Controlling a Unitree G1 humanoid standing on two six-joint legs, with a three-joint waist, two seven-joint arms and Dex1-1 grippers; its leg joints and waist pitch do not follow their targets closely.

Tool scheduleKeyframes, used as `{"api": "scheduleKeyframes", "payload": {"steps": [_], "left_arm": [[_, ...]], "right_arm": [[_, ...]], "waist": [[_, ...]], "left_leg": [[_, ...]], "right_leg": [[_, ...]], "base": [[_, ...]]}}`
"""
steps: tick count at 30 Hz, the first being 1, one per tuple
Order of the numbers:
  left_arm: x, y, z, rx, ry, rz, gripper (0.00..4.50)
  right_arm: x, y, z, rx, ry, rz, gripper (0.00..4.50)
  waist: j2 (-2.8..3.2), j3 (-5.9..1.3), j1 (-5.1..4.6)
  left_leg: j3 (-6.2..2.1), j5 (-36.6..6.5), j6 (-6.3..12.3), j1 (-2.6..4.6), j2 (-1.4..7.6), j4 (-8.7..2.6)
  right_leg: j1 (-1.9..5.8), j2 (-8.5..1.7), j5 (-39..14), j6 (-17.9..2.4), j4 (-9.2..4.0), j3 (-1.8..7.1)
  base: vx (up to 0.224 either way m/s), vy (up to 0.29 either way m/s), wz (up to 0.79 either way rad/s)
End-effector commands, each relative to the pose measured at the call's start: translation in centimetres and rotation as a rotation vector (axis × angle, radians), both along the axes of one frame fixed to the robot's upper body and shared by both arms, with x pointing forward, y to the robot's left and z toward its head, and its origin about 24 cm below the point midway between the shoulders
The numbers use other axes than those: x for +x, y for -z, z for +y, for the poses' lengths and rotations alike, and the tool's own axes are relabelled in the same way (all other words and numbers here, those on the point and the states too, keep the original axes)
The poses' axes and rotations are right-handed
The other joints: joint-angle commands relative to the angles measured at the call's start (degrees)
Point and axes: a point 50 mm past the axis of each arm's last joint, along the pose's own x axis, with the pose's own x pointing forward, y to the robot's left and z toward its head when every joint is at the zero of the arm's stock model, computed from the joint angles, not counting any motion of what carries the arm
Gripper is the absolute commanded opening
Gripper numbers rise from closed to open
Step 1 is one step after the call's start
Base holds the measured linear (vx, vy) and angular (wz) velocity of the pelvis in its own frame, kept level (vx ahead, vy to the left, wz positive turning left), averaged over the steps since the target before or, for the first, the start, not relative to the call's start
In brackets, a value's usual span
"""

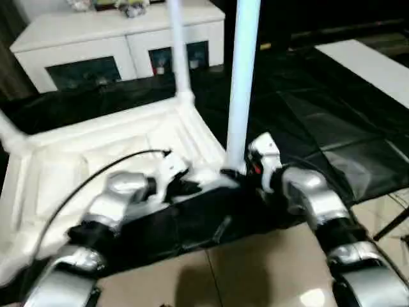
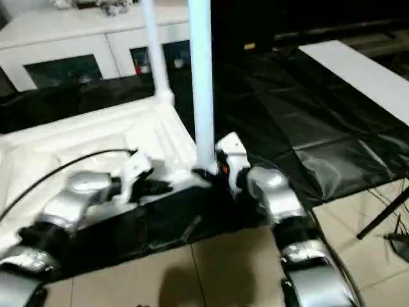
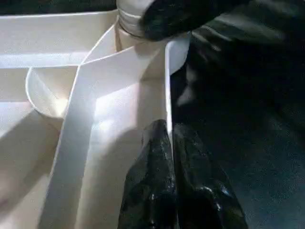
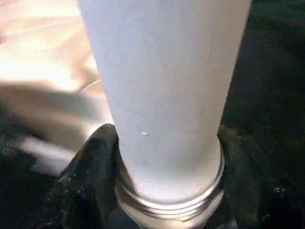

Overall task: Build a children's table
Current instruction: Rotate leg to tighten

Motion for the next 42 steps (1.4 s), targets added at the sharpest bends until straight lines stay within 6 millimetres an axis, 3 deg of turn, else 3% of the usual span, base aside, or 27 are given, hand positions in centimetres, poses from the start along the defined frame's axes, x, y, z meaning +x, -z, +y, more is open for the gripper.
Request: {"api": "scheduleKeyframes", "payload": {"steps": [1,2,4,7,9,10,11,13,15,18,19,21,22,23,24,26,29,34,37,42], "left_arm": [[1.4,-0.3,-1.0,0.009,-0.150,-0.034,0.00],[2.0,-0.6,-1.9,0.001,-0.224,-0.048,0.00],[2.3,-0.7,-2.2,-0.001,-0.251,-0.056,0.00],[2.8,-0.9,-3.8,-0.001,-0.310,-0.090,0.00],[3.0,-0.9,-4.8,-0.002,-0.326,-0.103,0.00],[3.0,-0.8,-5.3,-0.009,-0.320,-0.101,0.00],[2.9,-0.8,-5.5,-0.013,-0.314,-0.099,0.00],[2.8,-0.7,-5.6,-0.023,-0.299,-0.093,0.00],[2.8,-0.6,-5.4,-0.024,-0.292,-0.094,0.00],[2.8,-0.6,-4.8,-0.039,-0.266,-0.086,0.00],[2.7,-0.6,-4.7,-0.048,-0.243,-0.088,0.00],[2.3,-0.6,-4.3,-0.063,-0.174,-0.094,0.00],[1.7,-0.3,-3.6,-0.061,-0.094,-0.094,0.00],[1.7,-0.3,-3.6,-0.061,-0.094,-0.094,0.00],[1.5,-0.2,-3.4,-0.059,-0.071,-0.094,0.00],[0.6,0.2,-2.1,-0.064,0.021,-0.082,0.00],[-0.4,0.3,-0.2,-0.063,0.098,-0.050,0.00],[-1.4,-0.1,1.8,-0.080,0.168,-0.010,0.00],[-1.8,-0.5,2.6,-0.094,0.203,0.018,0.00],[-2.8,-0.9,2.5,-0.115,0.284,0.064,0.00]], "right_arm": [[0.4,1.5,0.1,0.025,0.242,0.107,2.66],[0.7,1.7,0.6,0.048,0.355,0.134,2.66],[0.8,1.8,0.7,0.057,0.408,0.146,2.65],[1.1,1.9,1.3,0.014,0.548,0.144,2.65],[1.4,1.6,1.8,-0.014,0.581,0.112,2.65],[1.5,1.3,2.3,0.000,0.566,0.110,2.65],[1.6,1.2,2.6,0.012,0.554,0.111,2.65],[1.8,0.6,3.5,0.073,0.479,0.095,2.65],[1.9,0.1,3.9,0.106,0.453,0.074,3.35],[2.2,-0.4,4.0,0.122,0.430,0.040,3.43],[2.2,-0.6,4.1,0.121,0.409,0.032,3.56],[2.3,-1.0,3.9,0.105,0.332,-0.005,3.69],[2.1,-1.1,3.7,0.063,0.212,-0.042,3.69],[2.1,-1.1,3.7,0.063,0.212,-0.042,3.69],[2.0,-1.1,3.7,0.051,0.174,-0.049,3.69],[1.3,-1.0,2.7,0.012,0.004,-0.073,3.69],[-0.1,-1.1,0.7,-0.031,-0.212,-0.104,3.69],[-1.4,-1.5,-1.7,-0.073,-0.384,-0.113,3.69],[-2.0,-1.9,-2.4,-0.079,-0.468,-0.104,3.69],[-2.6,-2.3,-2.6,-0.105,-0.568,-0.093,3.69]], "waist": [[-0.47,-3.77,-0.13],[-0.20,-3.78,-0.05],[-0.20,-3.86,-0.01],[-0.16,-4.03,0.12],[-0.26,-4.20,0.28],[-0.01,-4.25,0.41],[-0.29,-4.23,0.46],[-0.38,-4.24,0.57],[-0.44,-4.22,0.56],[-0.54,-4.11,0.47],[-0.57,-4.08,-0.05],[-0.58,-4.23,-0.17],[-0.51,-4.14,-0.09],[-0.54,-4.14,-0.16],[-0.40,-4.33,-0.11],[-0.32,-4.27,0.24],[-0.16,-4.42,1.07],[0.17,-4.15,1.71],[0.02,-3.98,1.61],[0.02,-4.00,1.63]], "left_leg": [[-1.02,-18.35,-0.68,1.74,1.27,-4.97],[-1.05,-18.60,-0.64,1.72,1.31,-5.00],[-0.99,-18.69,-0.88,2.00,1.17,-4.96],[-1.01,-16.83,-0.13,1.69,1.08,-4.84],[-0.96,-15.75,0.76,1.58,0.89,-4.67],[-0.97,-15.34,1.35,1.68,0.95,-4.64],[-1.01,-14.70,2.07,1.39,0.86,-4.60],[-0.98,-13.98,3.61,1.16,0.88,-4.55],[-0.96,-13.57,4.47,1.22,0.97,-4.51],[-1.02,-14.69,5.13,1.09,1.00,-4.60],[-1.26,-14.32,4.98,0.49,0.90,-4.73],[-1.17,-13.83,5.17,0.76,0.99,-4.57],[-1.19,-13.44,5.78,0.61,1.03,-4.52],[-1.11,-13.17,6.05,0.46,1.04,-4.46],[-0.93,-11.94,6.63,0.79,1.20,-4.22],[-0.82,-10.40,7.72,0.61,1.29,-4.00],[-0.55,-9.25,8.92,1.01,1.73,-3.71],[-0.57,-12.34,6.83,1.40,2.04,-4.20],[-0.60,-14.01,5.28,1.30,1.98,-4.45],[-0.58,-13.40,5.16,1.30,1.99,-4.41]], "right_leg": [[2.36,-0.71,-13.09,-13.45,-3.77,0.63],[2.31,-0.79,-13.19,-13.30,-3.85,0.64],[2.04,-0.63,-12.62,-13.22,-3.96,0.66],[2.25,-0.76,-9.43,-13.25,-3.84,0.55],[2.51,-0.79,-7.79,-13.38,-3.77,0.43],[2.45,-0.80,-6.93,-13.50,-3.79,0.41],[2.76,-0.78,-5.97,-13.67,-3.64,0.29],[2.97,-0.96,-5.12,-13.89,-3.57,0.19],[2.94,-1.01,-5.61,-14.04,-3.70,0.16],[3.00,-1.10,-7.81,-13.85,-3.83,0.13],[3.48,-1.20,-8.47,-13.54,-3.69,-0.02],[3.23,-1.13,-8.11,-13.75,-3.72,-0.03],[3.38,-1.05,-7.09,-14.43,-3.65,-0.17],[3.48,-1.02,-6.45,-14.65,-3.53,-0.20],[3.22,-1.04,-4.76,-15.42,-3.34,-0.15],[3.46,-1.01,-3.10,-16.13,-3.10,-0.34],[3.18,-0.82,-0.86,-16.73,-2.69,-0.31],[2.93,-0.79,-5.58,-16.23,-2.97,-0.17],[2.84,-0.84,-7.86,-15.81,-3.07,0.00],[2.71,-0.84,-7.38,-15.84,-2.99,0.10]], "base": [[0.000,0.000,0.00],[0.000,0.000,0.00],[0.000,0.000,0.00],[0.000,0.000,0.00],[0.000,0.000,0.00],[0.000,0.000,0.00],[0.000,0.000,0.00],[0.000,0.000,0.00],[0.000,0.000,0.00],[0.000,0.000,0.00],[0.000,0.000,0.00],[0.000,0.000,0.00],[0.000,0.000,0.00],[0.000,0.000,0.00],[0.000,0.000,0.00],[0.000,0.000,0.00],[0.000,0.000,0.00],[0.000,0.000,0.00],[0.000,0.000,0.00],[0.000,0.000,0.00]]}}
